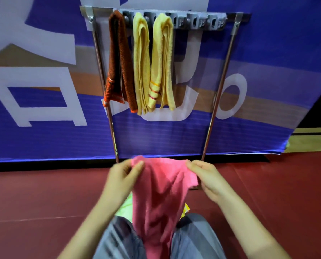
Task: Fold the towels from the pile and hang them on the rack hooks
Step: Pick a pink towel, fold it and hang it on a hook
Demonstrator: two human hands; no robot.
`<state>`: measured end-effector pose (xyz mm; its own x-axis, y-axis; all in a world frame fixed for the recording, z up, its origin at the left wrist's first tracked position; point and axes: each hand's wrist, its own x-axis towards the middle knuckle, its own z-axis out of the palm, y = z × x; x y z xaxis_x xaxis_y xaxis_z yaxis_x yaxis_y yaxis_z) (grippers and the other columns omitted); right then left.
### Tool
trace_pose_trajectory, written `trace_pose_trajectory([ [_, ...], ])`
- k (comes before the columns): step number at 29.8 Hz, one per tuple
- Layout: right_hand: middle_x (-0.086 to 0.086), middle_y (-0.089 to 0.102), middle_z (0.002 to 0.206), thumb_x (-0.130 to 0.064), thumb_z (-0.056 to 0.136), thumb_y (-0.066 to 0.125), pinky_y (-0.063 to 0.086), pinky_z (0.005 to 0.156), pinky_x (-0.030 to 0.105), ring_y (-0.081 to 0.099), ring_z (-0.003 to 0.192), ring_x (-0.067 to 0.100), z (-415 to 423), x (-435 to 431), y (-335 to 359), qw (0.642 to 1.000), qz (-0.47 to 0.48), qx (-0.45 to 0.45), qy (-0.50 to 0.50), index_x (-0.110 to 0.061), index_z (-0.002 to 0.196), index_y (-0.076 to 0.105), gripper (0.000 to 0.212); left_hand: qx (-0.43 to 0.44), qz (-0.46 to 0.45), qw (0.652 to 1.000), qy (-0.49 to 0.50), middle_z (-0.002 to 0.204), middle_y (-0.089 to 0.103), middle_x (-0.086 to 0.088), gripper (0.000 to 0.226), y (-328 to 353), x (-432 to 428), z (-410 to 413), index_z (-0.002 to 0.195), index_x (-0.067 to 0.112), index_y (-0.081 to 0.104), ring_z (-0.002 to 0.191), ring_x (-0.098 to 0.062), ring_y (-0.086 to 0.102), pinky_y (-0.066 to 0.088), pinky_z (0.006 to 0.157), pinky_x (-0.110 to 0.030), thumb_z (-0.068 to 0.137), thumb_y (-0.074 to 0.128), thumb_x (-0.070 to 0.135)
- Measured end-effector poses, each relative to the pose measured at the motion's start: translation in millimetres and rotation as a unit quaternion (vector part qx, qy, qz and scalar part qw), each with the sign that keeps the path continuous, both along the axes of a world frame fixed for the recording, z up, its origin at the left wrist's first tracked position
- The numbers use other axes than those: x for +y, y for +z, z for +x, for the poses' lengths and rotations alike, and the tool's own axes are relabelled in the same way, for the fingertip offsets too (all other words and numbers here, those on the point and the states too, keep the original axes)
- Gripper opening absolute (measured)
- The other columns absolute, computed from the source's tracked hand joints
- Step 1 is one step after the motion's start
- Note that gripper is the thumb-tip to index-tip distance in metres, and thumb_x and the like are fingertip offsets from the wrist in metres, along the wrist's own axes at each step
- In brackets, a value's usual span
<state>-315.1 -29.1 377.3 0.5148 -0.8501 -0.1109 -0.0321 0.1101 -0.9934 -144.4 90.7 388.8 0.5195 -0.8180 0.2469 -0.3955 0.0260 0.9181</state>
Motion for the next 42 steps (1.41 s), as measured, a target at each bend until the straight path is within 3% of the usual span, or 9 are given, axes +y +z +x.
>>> trace_pose_trajectory([
  [3,0.003,0.055,0.06,-0.017,0.088,0.053,0.039,0.051,0.021,0.048,0.05,0.007,21,16,8,0.998,0.051,-0.031,0.008,-0.009,0.065,0.056,0.025,-0.019,-0.012,0.999,-0.035,0.074,0.066,0.021,0.046,-17,-8,-34,0.083,0.015,0.07,0.071,0.011,0.05,0.045,0.07,-0.022,0.071,0.047,0.052],
  [7,0.007,0.057,0.063,-0.019,0.09,0.053,0.044,0.038,0.015,0.054,0.039,0.004,34,32,13,0.991,0.118,-0.061,-0.006,-0.008,0.074,0.053,0.02,-0.041,-0.037,0.998,-0.007,0.051,0.054,0.025,0.03,-22,-8,-60,0.074,0.019,0.062,0.052,0.004,0.042,0.033,0.054,-0.012,0.081,0.043,0.041],
  [11,0.003,0.058,0.062,-0.02,0.09,0.052,0.046,0.04,0.015,0.054,0.04,0.001,35,37,11,0.992,0.116,-0.054,-0.002,-0.011,0.07,0.05,0.022,-0.038,-0.031,0.999,-0.022,0.069,0.063,0.03,0.02,-23,-2,-62,0.082,0.039,0.059,0.062,0.008,0.052,0.04,0.063,-0.01,0.084,0.039,0.041],
  [20,0.013,0.063,0.081,-0.024,0.089,0.053,0.046,0.046,0.014,0.055,0.057,0.012,32,42,0,0.992,0.119,-0.037,-0.004,-0.008,0.08,0.057,0.018,-0.105,-0.012,0.993,-0.059,0.078,0.068,-0.007,0.055,-37,0,-54,0.091,0.01,0.062,0.07,-0.024,0.059,0.047,0.07,-0.037,0.074,0.04,0.058],
  [25,0.015,0.066,0.08,-0.018,0.092,0.047,0.056,0.056,0.02,0.066,0.061,0.013,25,49,2,0.987,0.119,-0.098,0.039,0.002,0.092,0.058,0.023,-0.121,-0.016,0.991,-0.053,0.09,0.063,0.026,0.034,-30,2,-51,0.099,0.022,0.066,0.08,0.025,0.053,0.038,0.071,-0.001,0.085,0.038,0.036],
  [30,0.001,0.051,0.059,-0.011,0.09,0.051,0.045,0.042,0.017,0.051,0.043,0.005,14,50,-3,0.995,-0.06,-0.049,0.057,-0.014,0.091,0.054,0.004,-0.068,-0.021,0.995,-0.064,0.06,0.049,0.013,0.045,-32,9,-35,0.067,0.014,0.051,0.059,0.0,0.041,0.035,0.059,-0.019,0.082,0.031,0.052],
  [34,-0.011,0.052,0.077,-0.045,0.075,0.05,0.039,0.068,0.009,0.051,0.07,-0.002,12,45,-3,0.956,-0.256,0.029,0.14,-0.04,0.085,0.058,0.014,-0.009,-0.023,0.996,-0.09,0.062,0.049,0.008,0.046,-30,13,-29,0.068,0.008,0.055,0.06,0.0,0.041,0.037,0.06,-0.021,0.083,0.037,0.048],
  [38,-0.01,0.044,0.083,-0.053,0.068,0.051,0.035,0.079,0.011,0.043,0.078,0.0,15,41,-9,0.95,-0.255,0.046,0.174,-0.038,0.074,0.056,0.017,0.027,-0.014,0.995,-0.097,0.055,0.055,0.019,0.036,-27,16,-33,0.057,0.032,0.059,0.055,0.005,0.043,0.036,0.056,-0.011,0.084,0.036,0.032],
  [42,-0.019,0.045,0.097,-0.085,0.055,0.044,0.022,0.092,0.002,0.039,0.103,-0.003,12,34,-30,0.943,-0.243,0.103,0.2,-0.035,0.06,0.056,0.051,0.057,-0.021,0.994,-0.095,0.062,0.062,0.017,0.037,-26,19,-26,0.064,0.025,0.06,0.06,0.006,0.05,0.041,0.061,-0.013,0.08,0.042,0.053],
])
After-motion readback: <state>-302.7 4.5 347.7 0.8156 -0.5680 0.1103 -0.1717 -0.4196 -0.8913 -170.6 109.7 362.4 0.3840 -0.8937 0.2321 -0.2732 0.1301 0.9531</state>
